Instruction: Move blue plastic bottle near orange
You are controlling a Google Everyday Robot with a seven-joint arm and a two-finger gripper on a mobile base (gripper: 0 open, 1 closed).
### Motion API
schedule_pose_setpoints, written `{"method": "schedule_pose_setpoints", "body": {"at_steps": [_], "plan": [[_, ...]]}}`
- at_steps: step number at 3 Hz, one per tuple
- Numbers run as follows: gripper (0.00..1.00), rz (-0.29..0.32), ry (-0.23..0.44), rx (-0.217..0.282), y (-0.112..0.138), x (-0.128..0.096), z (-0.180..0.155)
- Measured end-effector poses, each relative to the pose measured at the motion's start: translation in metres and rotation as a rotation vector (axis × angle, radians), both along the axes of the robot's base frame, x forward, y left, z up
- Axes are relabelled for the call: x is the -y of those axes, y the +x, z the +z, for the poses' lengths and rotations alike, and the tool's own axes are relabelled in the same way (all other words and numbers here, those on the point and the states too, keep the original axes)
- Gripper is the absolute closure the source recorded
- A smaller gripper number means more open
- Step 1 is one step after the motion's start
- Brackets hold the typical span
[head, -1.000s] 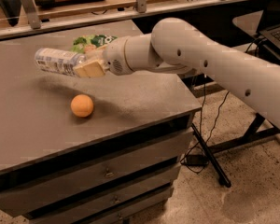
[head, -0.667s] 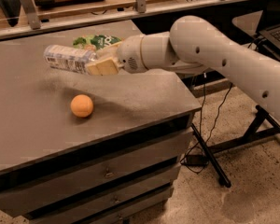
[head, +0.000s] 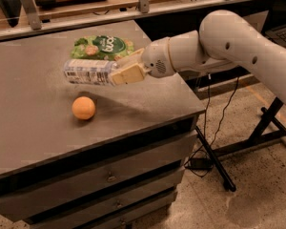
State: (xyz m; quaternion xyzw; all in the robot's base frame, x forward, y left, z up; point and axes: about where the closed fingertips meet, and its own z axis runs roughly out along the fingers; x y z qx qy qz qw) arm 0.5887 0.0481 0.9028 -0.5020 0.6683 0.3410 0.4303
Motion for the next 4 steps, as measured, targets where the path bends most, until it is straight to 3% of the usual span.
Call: {"method": "schedule_pose_setpoints", "body": {"at_steps": [1, 2, 4], "plan": [[1.0, 0.002, -0.007, -0.048, 0.003, -0.002, -0.027], [0.98, 0.004, 0.004, -0.058, 0.004, -0.006, -0.036], [0.53, 0.005, 0.017, -0.074, -0.004, -0.005, -0.039]]}}
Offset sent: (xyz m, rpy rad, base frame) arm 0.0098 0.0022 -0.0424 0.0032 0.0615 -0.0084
